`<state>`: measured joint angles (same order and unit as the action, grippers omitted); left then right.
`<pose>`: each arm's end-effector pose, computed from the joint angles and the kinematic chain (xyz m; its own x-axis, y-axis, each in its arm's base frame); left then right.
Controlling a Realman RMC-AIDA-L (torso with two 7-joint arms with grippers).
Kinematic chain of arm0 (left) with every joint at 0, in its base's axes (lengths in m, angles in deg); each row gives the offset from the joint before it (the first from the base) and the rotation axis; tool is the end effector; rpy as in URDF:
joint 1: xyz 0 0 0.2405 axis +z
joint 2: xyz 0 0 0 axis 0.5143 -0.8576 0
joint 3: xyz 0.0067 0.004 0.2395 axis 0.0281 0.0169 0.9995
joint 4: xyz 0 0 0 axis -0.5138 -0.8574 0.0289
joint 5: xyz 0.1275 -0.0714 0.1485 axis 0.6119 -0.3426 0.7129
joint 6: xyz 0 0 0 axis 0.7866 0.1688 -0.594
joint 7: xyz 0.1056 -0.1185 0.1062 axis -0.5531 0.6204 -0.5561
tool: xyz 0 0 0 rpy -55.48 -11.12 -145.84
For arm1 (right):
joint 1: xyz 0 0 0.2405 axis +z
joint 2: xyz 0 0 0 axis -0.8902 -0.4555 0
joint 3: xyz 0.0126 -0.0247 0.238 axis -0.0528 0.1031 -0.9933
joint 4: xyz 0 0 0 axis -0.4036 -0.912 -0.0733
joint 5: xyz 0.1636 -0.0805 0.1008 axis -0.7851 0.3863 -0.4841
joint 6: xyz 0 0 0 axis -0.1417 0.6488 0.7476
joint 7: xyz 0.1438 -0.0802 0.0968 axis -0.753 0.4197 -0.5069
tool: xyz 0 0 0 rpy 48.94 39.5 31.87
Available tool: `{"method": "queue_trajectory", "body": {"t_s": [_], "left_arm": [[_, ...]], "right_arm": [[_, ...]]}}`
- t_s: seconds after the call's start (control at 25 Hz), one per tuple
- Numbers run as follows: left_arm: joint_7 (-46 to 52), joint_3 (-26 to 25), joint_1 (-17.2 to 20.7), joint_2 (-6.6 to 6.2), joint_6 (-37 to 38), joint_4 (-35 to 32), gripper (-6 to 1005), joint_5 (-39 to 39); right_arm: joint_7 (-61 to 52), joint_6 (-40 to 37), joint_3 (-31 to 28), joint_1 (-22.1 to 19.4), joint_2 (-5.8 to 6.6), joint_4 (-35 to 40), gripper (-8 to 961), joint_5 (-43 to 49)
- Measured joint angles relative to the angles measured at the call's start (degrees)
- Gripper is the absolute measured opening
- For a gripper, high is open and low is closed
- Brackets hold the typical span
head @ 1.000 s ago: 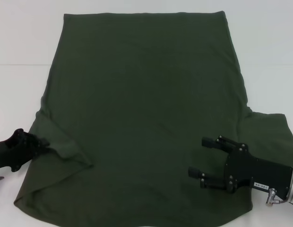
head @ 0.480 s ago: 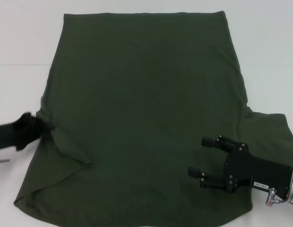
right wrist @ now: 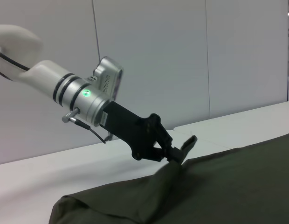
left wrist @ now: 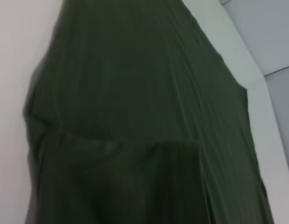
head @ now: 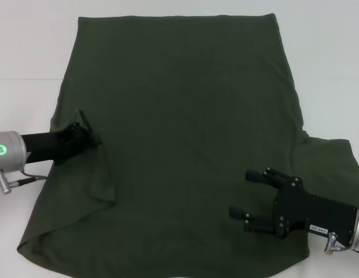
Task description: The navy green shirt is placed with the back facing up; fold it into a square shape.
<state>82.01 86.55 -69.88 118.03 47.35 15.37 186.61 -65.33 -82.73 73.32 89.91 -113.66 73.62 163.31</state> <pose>-0.2889 0.4054 -0.0213 -0.1118 0.8157 0.5676 0.9919 0.0571 0.1133 0.2504 0.2995 -0.0785 0.7845 -0.1507 -0.6016 -0.3775 -0.8857 -0.2704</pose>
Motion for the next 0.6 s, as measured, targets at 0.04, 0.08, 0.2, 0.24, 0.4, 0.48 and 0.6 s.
{"method": "queue_trajectory", "body": {"t_s": [0.04, 0.08, 0.2, 0.24, 0.4, 0.48, 0.6], "left_arm": [[-0.1, 0.4, 0.0, 0.42, -0.6, -0.1, 117, -0.1], [-0.1, 0.5, -0.1, 0.61, -1.0, -0.1, 122, -0.1], [-0.5, 0.4, 0.2, 1.41, -1.6, 0.1, 138, -1.2], [-1.1, 0.3, 0.4, 1.58, -1.6, 0.2, 143, -2.1], [-2.5, 0.4, 0.7, 1.52, 0.8, 1.1, 165, -4.1], [-2.6, 0.3, 0.9, 1.37, 2.6, 1.5, 176, -4.3], [-4.7, 0.1, 2.1, 1.02, 6.5, 0.9, 320, -5.6]], "right_arm": [[0.0, 0.0, 0.0, 0.0, 0.00, -0.1, 931, 0.0], [0.0, 0.0, 0.0, 0.0, 0.00, -0.1, 931, 0.0], [0.0, 0.0, 0.0, 0.0, -0.01, -0.1, 931, 0.0], [0.0, 0.1, 0.0, 0.0, -0.01, -0.1, 931, 0.0], [0.0, 0.2, 0.0, 0.1, -0.01, -0.1, 931, 0.0], [0.0, 0.3, 0.0, 0.1, 0.00, -0.1, 931, -0.1], [0.0, 0.3, 0.0, 0.0, -0.01, -0.1, 931, -0.7]]}}
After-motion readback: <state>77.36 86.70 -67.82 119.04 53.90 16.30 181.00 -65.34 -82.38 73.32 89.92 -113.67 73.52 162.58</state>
